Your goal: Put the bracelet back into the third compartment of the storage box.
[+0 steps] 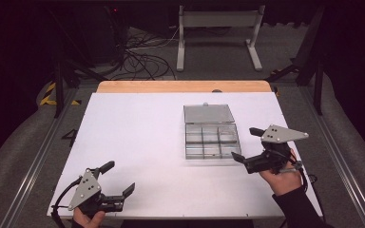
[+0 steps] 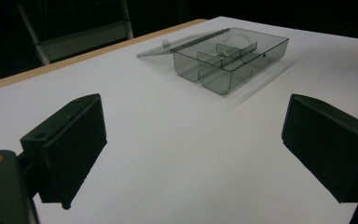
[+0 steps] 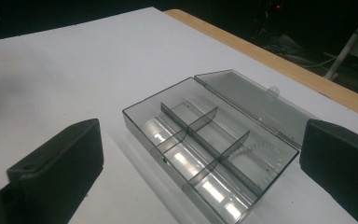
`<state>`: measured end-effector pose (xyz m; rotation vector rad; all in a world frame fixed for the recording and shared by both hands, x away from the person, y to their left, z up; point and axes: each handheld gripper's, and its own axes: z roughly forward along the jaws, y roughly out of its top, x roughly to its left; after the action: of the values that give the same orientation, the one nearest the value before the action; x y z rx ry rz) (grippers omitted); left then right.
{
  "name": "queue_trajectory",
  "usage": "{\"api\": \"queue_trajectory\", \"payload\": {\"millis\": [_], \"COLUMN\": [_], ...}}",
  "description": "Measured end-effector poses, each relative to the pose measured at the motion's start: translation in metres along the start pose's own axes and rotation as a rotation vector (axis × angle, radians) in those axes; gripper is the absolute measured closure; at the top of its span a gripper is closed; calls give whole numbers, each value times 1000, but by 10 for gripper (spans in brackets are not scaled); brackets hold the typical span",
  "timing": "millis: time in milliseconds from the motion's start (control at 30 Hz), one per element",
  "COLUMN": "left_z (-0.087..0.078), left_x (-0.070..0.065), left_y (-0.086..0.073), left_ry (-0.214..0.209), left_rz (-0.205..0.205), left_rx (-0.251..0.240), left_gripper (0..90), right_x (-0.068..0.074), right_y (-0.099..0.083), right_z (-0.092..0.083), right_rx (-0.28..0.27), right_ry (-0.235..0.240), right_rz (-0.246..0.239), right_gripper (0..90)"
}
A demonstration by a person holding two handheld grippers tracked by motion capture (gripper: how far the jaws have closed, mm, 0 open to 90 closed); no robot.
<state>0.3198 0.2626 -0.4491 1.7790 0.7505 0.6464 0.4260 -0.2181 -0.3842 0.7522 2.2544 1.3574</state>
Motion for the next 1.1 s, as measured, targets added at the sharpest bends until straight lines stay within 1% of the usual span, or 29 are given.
{"api": "queue_trajectory", "payload": {"millis": [133, 200, 300, 433, 533, 800, 1100], "left_z": [0, 0, 0, 0, 0, 0, 1], "left_x": [0, 0, 0, 0, 0, 0, -1], "left_y": [0, 0, 0, 0, 0, 0, 0], "left_ry": [0, 0, -1, 0, -1, -1, -1], "left_rz": [0, 0, 1, 3, 1, 1, -2], "left_rx": [1, 0, 0, 1, 0, 2, 1], "left_gripper": [71, 71, 71, 71, 71, 71, 71], "right_x": [2, 3, 5, 6, 7, 6, 6], "right_y": [-9, -13, -19, -27, -34, -51, -68], "right_z": [-3, -4, -5, -6, -6, -7, -6], "right_rx": [-4, -6, 4, 22, 21, 36, 43], "right_ry": [12, 13, 21, 23, 29, 33, 49], "right_rz": [0, -10, -8, 6, 24, 34, 66], "right_gripper": [0, 0, 3, 3, 4, 1, 1]}}
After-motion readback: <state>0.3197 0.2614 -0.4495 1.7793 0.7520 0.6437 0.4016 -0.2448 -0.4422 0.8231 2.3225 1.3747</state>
